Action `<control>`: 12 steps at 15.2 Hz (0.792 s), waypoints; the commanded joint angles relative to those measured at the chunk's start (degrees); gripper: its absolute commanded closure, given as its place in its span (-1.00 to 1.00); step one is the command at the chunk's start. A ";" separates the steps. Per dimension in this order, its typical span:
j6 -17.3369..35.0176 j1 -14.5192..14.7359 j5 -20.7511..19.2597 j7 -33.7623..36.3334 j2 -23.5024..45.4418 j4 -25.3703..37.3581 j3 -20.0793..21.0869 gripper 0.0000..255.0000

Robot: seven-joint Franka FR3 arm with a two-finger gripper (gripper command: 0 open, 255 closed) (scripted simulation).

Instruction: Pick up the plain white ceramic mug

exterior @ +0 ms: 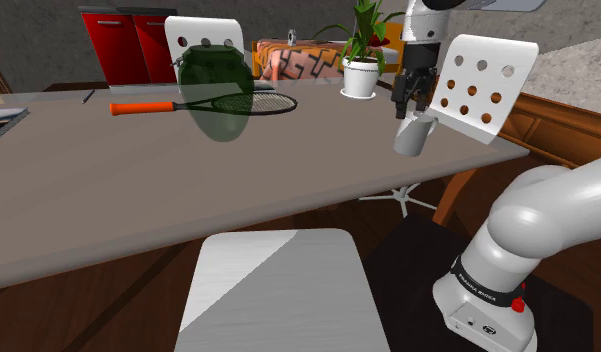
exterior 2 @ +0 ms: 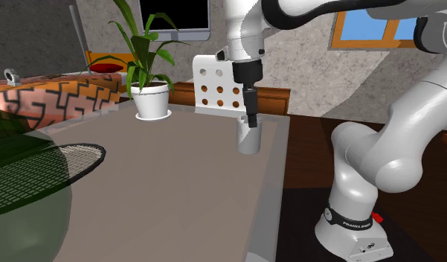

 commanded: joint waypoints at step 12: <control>5.30 -0.98 -0.88 -0.06 1.18 -5.97 -1.50 1.00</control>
